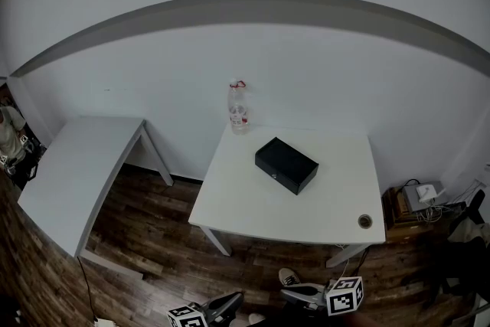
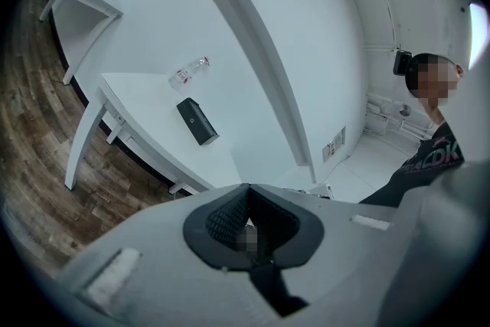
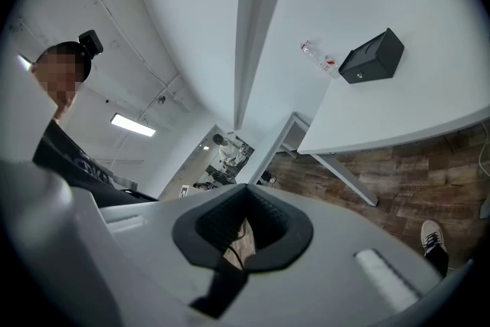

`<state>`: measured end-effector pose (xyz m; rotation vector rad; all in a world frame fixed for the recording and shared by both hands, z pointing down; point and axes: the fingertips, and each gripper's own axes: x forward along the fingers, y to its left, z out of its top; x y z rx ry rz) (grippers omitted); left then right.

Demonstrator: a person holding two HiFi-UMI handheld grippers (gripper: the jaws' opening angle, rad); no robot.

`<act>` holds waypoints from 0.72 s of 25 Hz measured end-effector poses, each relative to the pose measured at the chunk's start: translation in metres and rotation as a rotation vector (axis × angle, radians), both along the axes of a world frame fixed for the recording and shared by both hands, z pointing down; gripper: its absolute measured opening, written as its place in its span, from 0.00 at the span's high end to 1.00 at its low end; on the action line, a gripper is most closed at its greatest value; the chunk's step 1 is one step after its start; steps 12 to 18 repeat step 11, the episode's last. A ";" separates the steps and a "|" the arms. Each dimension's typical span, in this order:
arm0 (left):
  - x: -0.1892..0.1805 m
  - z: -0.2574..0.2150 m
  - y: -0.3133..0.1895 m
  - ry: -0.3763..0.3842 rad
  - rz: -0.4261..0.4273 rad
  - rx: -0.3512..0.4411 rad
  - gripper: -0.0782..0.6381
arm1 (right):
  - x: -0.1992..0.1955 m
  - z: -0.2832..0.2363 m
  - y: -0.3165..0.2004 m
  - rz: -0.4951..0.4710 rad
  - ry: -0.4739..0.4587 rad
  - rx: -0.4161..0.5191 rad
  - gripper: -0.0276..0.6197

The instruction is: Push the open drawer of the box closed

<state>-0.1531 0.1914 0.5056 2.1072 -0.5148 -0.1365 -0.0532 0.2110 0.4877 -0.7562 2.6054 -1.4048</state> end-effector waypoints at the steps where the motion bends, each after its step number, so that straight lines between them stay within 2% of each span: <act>1: 0.001 0.000 0.000 0.000 0.001 0.000 0.89 | 0.001 0.000 0.000 0.000 -0.001 -0.001 0.95; 18: 0.015 0.000 0.000 -0.007 0.016 -0.004 0.89 | 0.010 0.001 0.002 0.005 -0.004 0.003 0.95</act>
